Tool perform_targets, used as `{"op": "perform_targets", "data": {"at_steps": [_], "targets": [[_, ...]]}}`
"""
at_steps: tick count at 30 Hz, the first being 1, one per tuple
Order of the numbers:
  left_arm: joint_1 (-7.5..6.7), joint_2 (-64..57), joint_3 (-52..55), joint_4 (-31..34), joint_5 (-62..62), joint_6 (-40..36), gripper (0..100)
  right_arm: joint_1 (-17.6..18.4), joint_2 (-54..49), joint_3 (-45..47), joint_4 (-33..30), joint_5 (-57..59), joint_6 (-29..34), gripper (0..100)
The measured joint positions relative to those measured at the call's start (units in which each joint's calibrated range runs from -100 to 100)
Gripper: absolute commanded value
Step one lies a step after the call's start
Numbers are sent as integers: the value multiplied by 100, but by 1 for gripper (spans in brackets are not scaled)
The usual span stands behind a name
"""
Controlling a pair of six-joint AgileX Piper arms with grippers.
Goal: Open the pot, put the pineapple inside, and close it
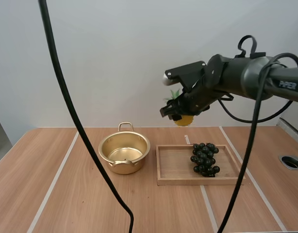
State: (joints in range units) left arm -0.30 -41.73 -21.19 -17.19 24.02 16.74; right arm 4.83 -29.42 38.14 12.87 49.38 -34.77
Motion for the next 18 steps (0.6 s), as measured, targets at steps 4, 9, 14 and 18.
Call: {"op": "perform_targets", "data": {"at_steps": [4,9,14,18], "targets": [[0,0,0,0,-223,0,0,0,-460,0,812,-406,-506,0],[0,-117,0,0,-851,0,0,7,-517,0,2447,-400,-1764,0],[0,-346,0,10,-1268,38,0,108,-135,0,3405,-346,-2687,0],[0,-442,-14,10,-1497,158,0,400,422,0,3640,-397,-3113,0]]}}
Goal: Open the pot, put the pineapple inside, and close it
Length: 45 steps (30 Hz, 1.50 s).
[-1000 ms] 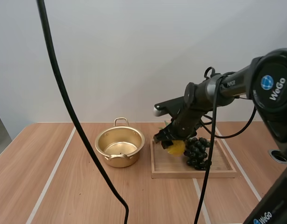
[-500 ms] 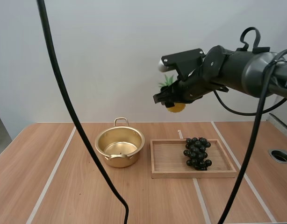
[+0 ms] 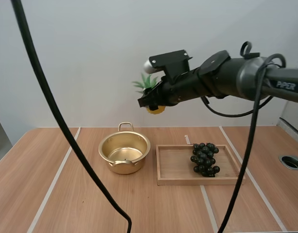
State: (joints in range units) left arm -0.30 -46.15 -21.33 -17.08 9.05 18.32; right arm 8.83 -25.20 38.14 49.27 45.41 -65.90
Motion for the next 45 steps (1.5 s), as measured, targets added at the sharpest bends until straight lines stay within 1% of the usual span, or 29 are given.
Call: {"op": "perform_targets", "data": {"at_steps": [4,6,7,9,12,16,21,24,31,39,40,41,42,44,45], "targets": [[0,-11,0,0,-152,22,0,309,416,0,67,-234,-117,0],[0,-11,0,13,-172,108,0,513,681,0,91,-554,-176,0],[0,-11,0,25,-172,118,0,714,930,0,91,-887,-240,0],[0,-11,0,70,-172,138,0,905,1176,0,94,-1303,-352,0],[0,-25,0,162,-172,138,0,1120,1479,0,84,-1879,-437,0],[0,-44,0,266,-106,138,0,1344,1973,0,-25,-2969,-602,0],[0,-44,0,307,-106,138,0,1389,2476,0,-46,-3967,-669,0],[0,-44,0,328,-90,138,0,1389,2692,0,-46,-4257,-676,0],[0,-44,0,407,54,138,0,1389,2851,-5,-91,-4297,-688,0],[0,-44,0,407,239,138,0,1389,3062,-16,-102,-4022,-688,0],[0,-44,0,407,253,138,0,1389,3062,-16,-102,-3952,-688,6],[0,-44,0,407,253,138,0,1389,3062,-16,-102,-3886,-688,15],[0,-44,0,407,253,138,0,1389,3062,-16,-102,-3816,-688,30],[0,-44,0,407,253,138,0,1389,3062,-16,-163,-3712,-688,63],[0,-44,0,407,253,138,0,1389,3062,-16,-229,-3655,-688,85]]}}
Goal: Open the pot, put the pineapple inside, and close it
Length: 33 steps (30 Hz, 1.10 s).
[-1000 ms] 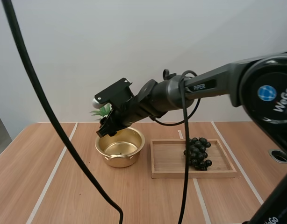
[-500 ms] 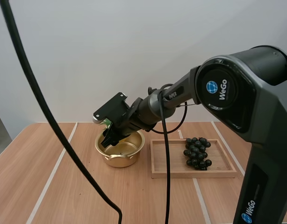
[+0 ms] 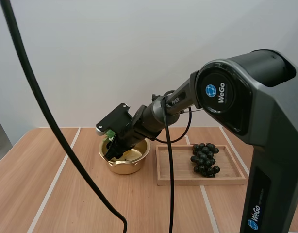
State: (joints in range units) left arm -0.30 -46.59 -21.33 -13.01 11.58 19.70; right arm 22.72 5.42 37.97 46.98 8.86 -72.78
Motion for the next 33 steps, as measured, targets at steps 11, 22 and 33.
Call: {"op": "perform_targets", "data": {"at_steps": [11,22,33], "targets": [[0,0,0,0,0,0,0,0,0,-5,-562,254,52,100],[0,0,0,0,51,0,0,-203,-569,-5,-536,-381,83,100],[0,0,0,0,450,0,0,-1256,-2580,-5,973,-1486,102,100]]}}
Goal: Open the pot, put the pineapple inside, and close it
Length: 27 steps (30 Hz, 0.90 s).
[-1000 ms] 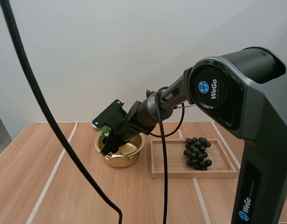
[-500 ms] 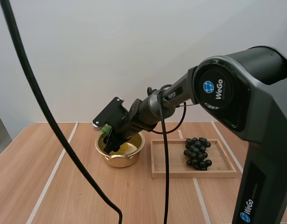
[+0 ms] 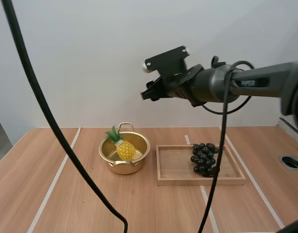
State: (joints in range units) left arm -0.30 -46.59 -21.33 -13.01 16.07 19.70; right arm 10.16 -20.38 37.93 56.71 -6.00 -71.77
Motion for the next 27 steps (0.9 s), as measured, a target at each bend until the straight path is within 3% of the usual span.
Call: {"op": "perform_targets", "data": {"at_steps": [5,10,13,25,26,27], "targets": [[0,0,0,0,930,0,0,-482,-863,29,702,-72,0,100],[0,203,276,0,2234,-56,0,-809,-1784,151,798,-10,0,100],[0,530,584,0,3240,-69,0,-870,-2357,206,798,94,0,100],[0,870,829,0,4132,-123,0,-878,-2830,239,798,257,0,100],[0,1289,1197,0,5943,-262,0,-878,-2856,239,798,259,0,100],[0,2271,1354,10,7000,-295,0,-1149,-3208,249,721,1369,0,100]]}}
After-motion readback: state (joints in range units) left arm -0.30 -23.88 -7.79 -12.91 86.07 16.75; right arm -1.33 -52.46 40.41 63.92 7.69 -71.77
